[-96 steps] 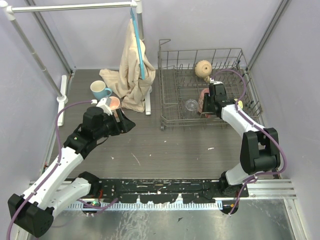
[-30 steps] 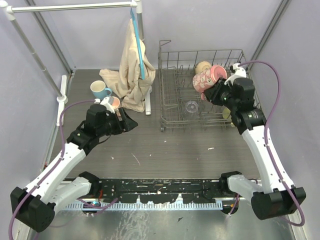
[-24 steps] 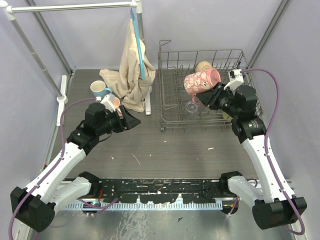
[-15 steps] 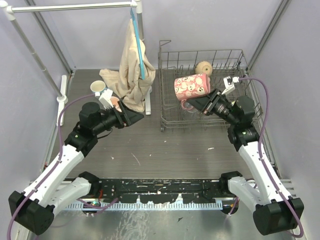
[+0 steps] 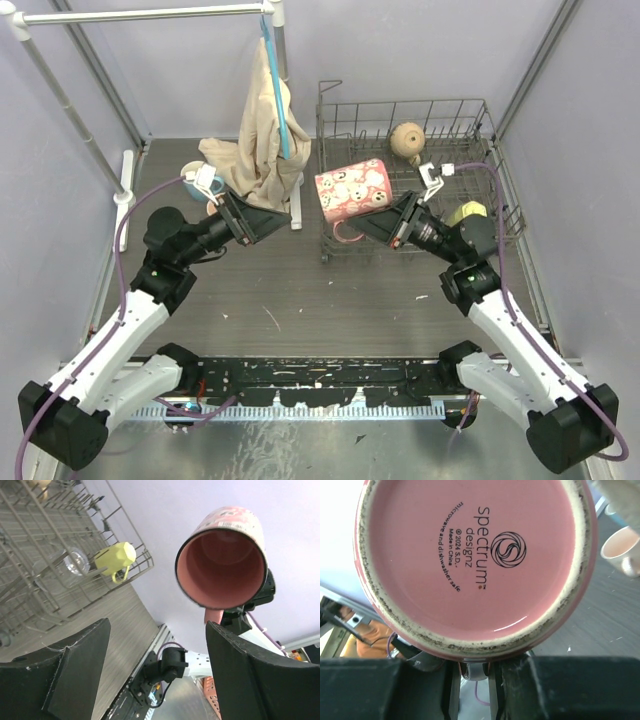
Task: Unload the cups from the dish rack
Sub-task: Place the cup at the center of the board.
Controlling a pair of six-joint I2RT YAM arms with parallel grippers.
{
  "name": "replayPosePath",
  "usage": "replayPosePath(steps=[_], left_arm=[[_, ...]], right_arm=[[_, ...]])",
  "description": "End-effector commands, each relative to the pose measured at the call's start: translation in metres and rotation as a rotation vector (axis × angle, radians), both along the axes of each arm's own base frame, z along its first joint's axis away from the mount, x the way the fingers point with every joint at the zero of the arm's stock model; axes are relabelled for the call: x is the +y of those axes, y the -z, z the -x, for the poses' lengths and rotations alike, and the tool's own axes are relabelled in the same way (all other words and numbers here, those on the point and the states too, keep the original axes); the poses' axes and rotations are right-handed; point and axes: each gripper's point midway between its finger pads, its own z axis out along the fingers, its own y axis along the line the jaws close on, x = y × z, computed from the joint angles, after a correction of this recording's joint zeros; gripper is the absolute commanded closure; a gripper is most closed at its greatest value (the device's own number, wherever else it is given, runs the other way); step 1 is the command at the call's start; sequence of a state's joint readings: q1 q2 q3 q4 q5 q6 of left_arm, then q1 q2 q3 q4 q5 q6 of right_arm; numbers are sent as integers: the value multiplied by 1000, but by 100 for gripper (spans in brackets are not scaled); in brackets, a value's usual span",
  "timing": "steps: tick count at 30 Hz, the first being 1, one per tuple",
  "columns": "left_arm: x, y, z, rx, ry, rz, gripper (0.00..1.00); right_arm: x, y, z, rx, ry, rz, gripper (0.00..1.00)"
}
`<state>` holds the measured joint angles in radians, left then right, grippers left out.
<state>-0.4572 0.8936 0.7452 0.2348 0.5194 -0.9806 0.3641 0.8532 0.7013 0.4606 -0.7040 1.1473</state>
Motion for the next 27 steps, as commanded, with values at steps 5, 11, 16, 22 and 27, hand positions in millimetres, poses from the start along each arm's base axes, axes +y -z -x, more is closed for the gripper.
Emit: replayPosePath(steps=[5,11,16,22,27], left_arm=[[-7,-30,11,-101,83,100,15],[-8,-32,14,-118,97,155,15],[-10,-25,11,-104,104,149,16],[-9,-24,9,-104,94,153,20],[-8,-28,10,-111,91,170,29]], right_arm=[[14,-71,32,-252,-70,-131,99],[27,-74,36,-251,-109,-162,100],[42,-76,40,-250,-152,-176,99],[59,-76,43,-249,-190,-182,99],[68,-72,45,-243,-201,-170,99]])
